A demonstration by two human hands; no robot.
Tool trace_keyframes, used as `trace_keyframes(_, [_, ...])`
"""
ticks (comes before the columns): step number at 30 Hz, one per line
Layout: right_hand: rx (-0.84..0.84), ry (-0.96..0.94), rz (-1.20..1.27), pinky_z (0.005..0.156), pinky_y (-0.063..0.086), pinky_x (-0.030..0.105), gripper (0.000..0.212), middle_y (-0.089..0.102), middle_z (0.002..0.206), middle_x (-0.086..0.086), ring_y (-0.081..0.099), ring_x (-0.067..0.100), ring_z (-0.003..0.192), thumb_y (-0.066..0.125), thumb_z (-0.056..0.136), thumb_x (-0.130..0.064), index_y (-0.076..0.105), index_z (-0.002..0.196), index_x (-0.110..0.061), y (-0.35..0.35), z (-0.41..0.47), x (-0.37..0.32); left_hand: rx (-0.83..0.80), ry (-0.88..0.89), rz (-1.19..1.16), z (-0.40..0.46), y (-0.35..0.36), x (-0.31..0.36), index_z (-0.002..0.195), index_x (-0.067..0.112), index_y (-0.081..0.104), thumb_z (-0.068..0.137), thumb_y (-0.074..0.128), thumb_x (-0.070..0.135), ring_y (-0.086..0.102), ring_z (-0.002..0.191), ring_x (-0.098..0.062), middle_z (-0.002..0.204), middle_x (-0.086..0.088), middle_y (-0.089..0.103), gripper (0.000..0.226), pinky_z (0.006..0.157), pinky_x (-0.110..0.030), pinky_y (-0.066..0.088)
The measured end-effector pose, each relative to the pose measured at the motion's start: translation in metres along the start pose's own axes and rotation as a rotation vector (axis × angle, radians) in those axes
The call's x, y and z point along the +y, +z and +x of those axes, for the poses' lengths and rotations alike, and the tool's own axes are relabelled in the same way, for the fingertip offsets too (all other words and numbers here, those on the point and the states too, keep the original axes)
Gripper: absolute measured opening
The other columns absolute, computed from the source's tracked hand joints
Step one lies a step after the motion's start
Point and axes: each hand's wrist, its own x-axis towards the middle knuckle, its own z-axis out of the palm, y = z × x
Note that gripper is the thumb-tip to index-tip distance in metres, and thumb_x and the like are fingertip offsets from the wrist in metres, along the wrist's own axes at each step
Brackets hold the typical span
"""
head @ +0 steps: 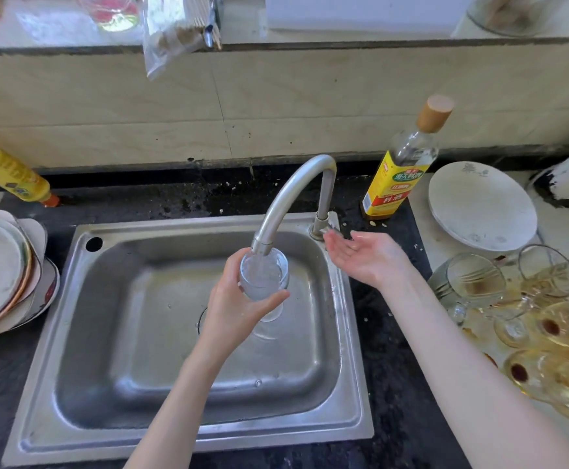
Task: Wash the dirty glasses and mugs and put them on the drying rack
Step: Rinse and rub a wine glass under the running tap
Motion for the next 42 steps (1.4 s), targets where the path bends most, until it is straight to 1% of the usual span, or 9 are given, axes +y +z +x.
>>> trace_keyframes(5, [-0.031,0.007,0.036,0.072,0.052,0.038,0.036,0.052,0.128,0.023,0.06,0.034,0.094,0.04,0.097,-0.006,0.038,0.125,0.016,0.002,0.0,-0.019,-0.018,0.011,0.012,0.005,-0.002,0.009,0.102,0.059,0.04,0.065,0.085,0.023,0.055,0.098,0.005,0.104,0.034,0.056,0.068,0.081,-0.015,0.046])
trace_keyframes(11, [0.012,-0.049,-0.23,0.076,0.05,0.033,0.016,0.063,0.092,0.012,0.061,0.025,0.083,0.05,0.093,-0.009,0.058,0.102,0.0,-0.01,-0.007,0.015,0.06,-0.052,0.001,0.005,0.0,0.01,0.11,0.047,0.04,0.068,0.082,0.027,0.052,0.094,0.009,0.101,0.031,0.053,0.062,0.07,-0.008,0.039])
trace_keyframes(16, [0.081,0.273,-0.583,0.062,0.046,0.029,0.022,0.065,0.093,0.01,0.061,0.023,0.08,0.047,0.096,-0.017,0.064,0.095,-0.003,-0.051,-0.01,0.077,0.107,-0.137,-0.076,0.001,0.005,-0.008,0.115,0.026,0.045,0.069,0.081,0.021,0.051,0.095,0.005,0.108,0.014,0.053,0.059,0.07,-0.005,0.038])
trace_keyframes(21, [0.106,0.383,-0.457,0.056,0.039,0.025,0.031,0.065,0.072,0.009,0.059,0.02,0.068,0.048,0.096,-0.027,0.061,0.082,-0.003,-0.041,-0.004,0.112,0.016,-0.203,-0.167,-0.009,0.011,-0.022,0.113,0.028,0.046,0.067,0.083,0.019,0.055,0.1,0.002,0.112,0.008,0.058,0.06,0.075,-0.008,0.042])
trace_keyframes(25, [0.153,0.308,-0.343,0.046,0.048,0.02,0.017,0.065,0.053,0.007,0.059,0.017,0.038,0.054,0.091,-0.014,0.061,0.08,-0.005,-0.024,0.005,0.113,-0.028,-0.156,-0.146,-0.018,0.015,-0.021,0.117,0.028,0.04,0.067,0.083,0.019,0.053,0.098,0.009,0.114,0.011,0.055,0.067,0.081,-0.005,0.041])
trace_keyframes(29, [0.156,0.164,-0.317,0.051,0.055,0.026,0.024,0.065,0.071,0.007,0.063,0.021,0.062,0.051,0.096,-0.022,0.058,0.08,-0.006,-0.018,0.0,0.102,-0.071,-0.215,-0.343,-0.02,0.011,-0.026,0.116,0.031,0.042,0.068,0.083,0.017,0.058,0.103,0.004,0.116,0.009,0.056,0.065,0.081,-0.015,0.045])
trace_keyframes(31, [0.14,0.03,-0.426,0.056,0.052,0.029,0.023,0.061,0.077,0.003,0.06,0.018,0.069,0.048,0.098,-0.025,0.056,0.081,-0.011,-0.016,-0.003,0.097,-0.123,-0.264,-0.421,-0.02,0.007,-0.032,0.121,0.032,0.042,0.071,0.08,0.011,0.061,0.103,-0.011,0.121,0.003,0.056,0.067,0.076,-0.019,0.048])
trace_keyframes(36, [0.074,-0.337,-0.785,0.069,0.053,0.024,0.02,0.065,0.083,0.001,0.062,0.014,0.076,0.049,0.098,-0.021,0.063,0.087,-0.013,-0.017,-0.009,0.098,-0.197,-0.303,-0.267,-0.024,0.01,-0.049,0.125,0.03,0.034,0.076,0.073,0.001,0.058,0.08,-0.012,0.122,-0.008,0.048,0.069,0.069,-0.015,0.048])
trace_keyframes(42, [0.015,-0.639,-1.245,0.09,0.051,0.034,0.017,0.068,0.082,-0.002,0.067,0.02,0.09,0.054,0.095,-0.02,0.065,0.082,-0.021,-0.031,-0.019,0.109,-0.259,-0.152,0.093,-0.033,0.011,-0.062,0.134,0.018,0.037,0.076,0.076,0.023,0.047,0.114,-0.009,0.129,0.004,0.046,0.069,0.091,-0.017,0.035])
